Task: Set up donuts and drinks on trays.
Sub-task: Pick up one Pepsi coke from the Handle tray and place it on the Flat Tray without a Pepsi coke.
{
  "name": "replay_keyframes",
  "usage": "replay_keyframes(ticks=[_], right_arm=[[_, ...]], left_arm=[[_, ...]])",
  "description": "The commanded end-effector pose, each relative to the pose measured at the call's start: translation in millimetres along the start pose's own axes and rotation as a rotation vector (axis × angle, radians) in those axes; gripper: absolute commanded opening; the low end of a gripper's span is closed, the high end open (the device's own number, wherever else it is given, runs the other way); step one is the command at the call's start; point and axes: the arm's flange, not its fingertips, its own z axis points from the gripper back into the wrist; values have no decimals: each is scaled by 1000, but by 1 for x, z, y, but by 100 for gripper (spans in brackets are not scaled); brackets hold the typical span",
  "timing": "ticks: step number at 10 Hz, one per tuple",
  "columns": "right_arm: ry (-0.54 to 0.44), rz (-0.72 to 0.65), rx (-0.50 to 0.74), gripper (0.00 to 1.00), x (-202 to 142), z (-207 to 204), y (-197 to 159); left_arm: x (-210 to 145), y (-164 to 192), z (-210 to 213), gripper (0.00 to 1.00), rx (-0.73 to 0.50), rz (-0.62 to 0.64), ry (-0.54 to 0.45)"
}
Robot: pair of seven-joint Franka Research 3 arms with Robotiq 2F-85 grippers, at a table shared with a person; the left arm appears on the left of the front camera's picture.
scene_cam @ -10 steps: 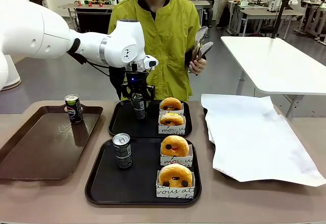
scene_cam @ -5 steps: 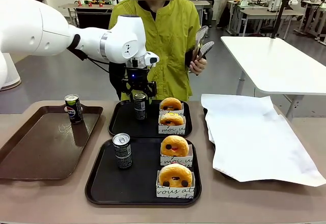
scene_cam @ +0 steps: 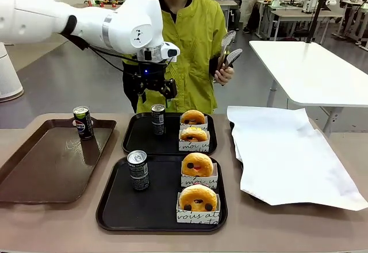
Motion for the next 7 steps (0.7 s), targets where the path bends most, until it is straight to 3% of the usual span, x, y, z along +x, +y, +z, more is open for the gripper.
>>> replay_keyframes(ticks=[1, 4, 6, 7], right_arm=[[-5, 14, 17, 100, 1, -1, 0], [-5, 14, 17, 100, 1, -1, 0], [-5, 14, 17, 100, 1, -1, 0], [-5, 14, 17, 100, 1, -1, 0]], left_arm=[[-46, 9, -1, 100, 2, -15, -14], [-97, 18, 7, 100, 16, 16, -77], [-106, 27, 14, 100, 24, 37, -103], [-86, 15, 11, 100, 35, -1, -55]])
